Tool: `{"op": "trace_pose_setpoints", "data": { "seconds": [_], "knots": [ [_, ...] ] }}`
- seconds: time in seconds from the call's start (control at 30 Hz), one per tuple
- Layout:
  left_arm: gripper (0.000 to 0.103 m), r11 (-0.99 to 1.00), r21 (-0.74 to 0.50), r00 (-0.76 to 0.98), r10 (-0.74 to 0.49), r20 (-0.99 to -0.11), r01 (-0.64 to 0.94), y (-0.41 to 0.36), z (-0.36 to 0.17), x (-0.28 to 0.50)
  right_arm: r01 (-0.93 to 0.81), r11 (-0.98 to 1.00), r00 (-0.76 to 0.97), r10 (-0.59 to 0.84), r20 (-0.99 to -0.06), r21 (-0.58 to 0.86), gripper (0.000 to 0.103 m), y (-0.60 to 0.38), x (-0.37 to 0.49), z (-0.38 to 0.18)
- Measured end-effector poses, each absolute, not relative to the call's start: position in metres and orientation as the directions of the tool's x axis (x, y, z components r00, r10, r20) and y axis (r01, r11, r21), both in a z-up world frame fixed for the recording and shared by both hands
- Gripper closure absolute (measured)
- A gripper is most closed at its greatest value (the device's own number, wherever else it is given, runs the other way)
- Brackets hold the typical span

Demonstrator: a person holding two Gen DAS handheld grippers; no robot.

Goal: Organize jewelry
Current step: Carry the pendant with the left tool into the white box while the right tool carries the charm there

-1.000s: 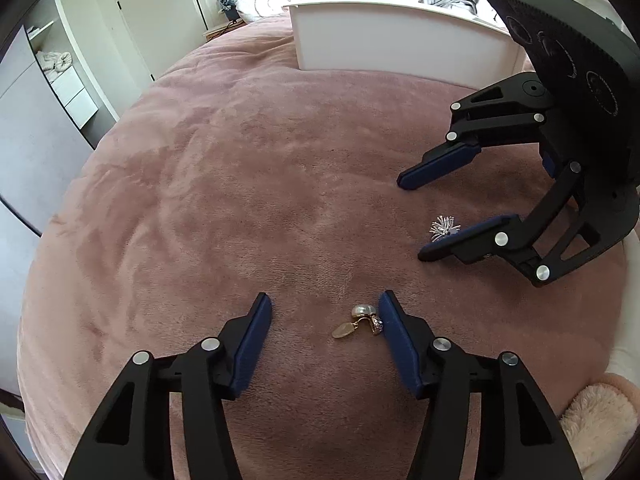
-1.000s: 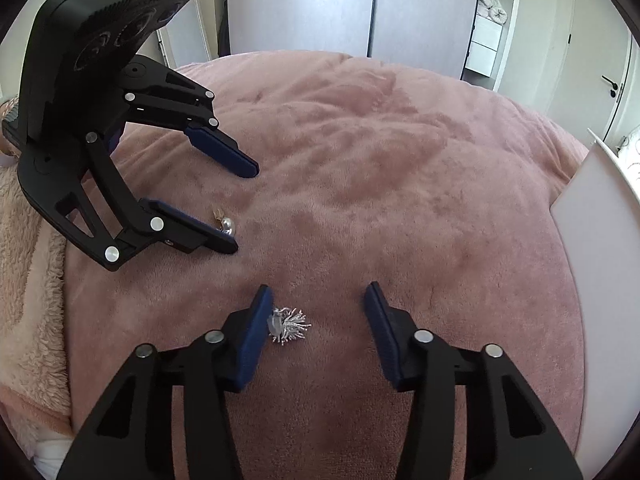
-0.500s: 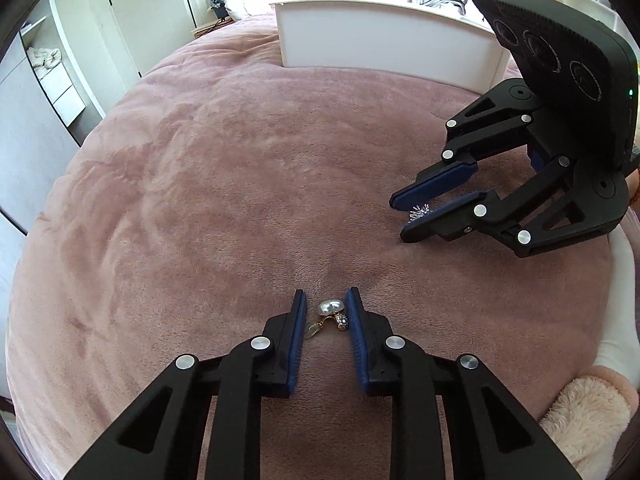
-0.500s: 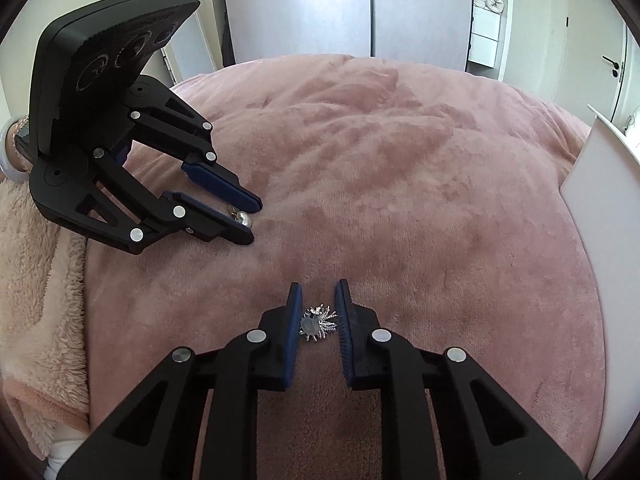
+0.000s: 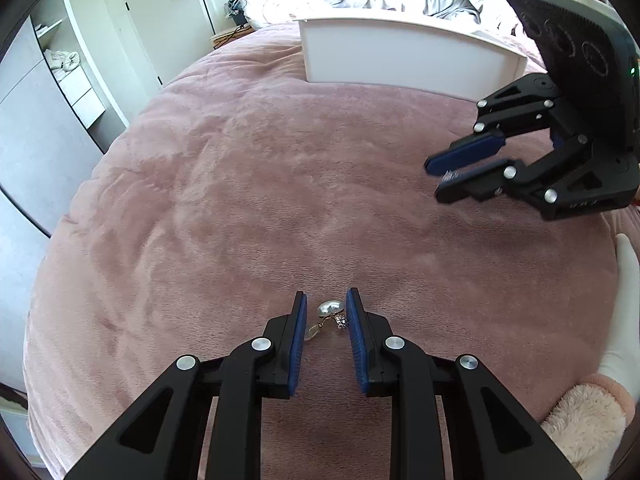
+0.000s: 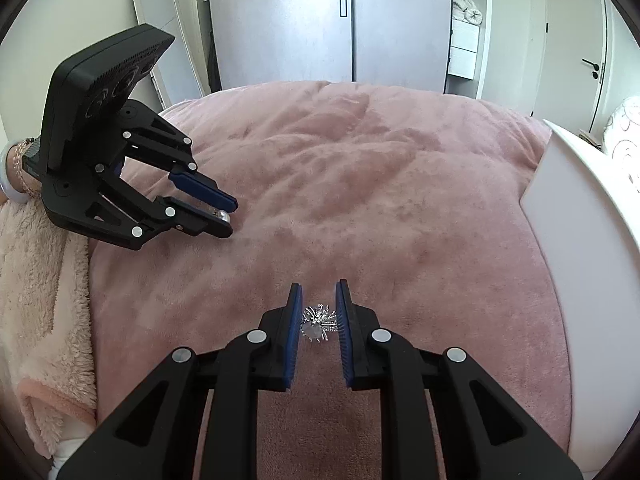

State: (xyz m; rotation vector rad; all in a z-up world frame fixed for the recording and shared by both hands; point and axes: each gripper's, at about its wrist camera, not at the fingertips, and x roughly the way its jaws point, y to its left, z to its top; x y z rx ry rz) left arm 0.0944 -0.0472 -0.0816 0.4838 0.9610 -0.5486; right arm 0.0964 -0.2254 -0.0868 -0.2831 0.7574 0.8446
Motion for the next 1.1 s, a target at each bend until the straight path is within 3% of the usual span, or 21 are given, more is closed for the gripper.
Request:
{"op": "trace_pose_setpoints", "data": {
  "seconds": [0.43, 0.73, 1.1],
  "knots": [
    [0.078, 0.784, 0.171, 0.517, -0.213, -0.829, 0.597, -0.06, -0.043, 0.11, -0.719, 0.694, 0.541, 0.584, -0.606, 0.027, 0.085, -0.25, 0.103, -0.04],
    [0.078, 0.781, 0.193, 0.566, -0.236, -0.79, 0.595, -0.093, -0.008, 0.129, -0.642, 0.766, 0.67, 0.571, -0.474, 0.015, 0.085, -0.283, 0.106, 0.0],
    [0.078, 0.764, 0.165, 0.594, -0.326, -0.735, 0.624, -0.154, 0.042, 0.155, -0.535, 0.841, 0.774, 0.525, -0.354, 0.077, 0.085, -0.338, 0.12, 0.031]
  ]
}}
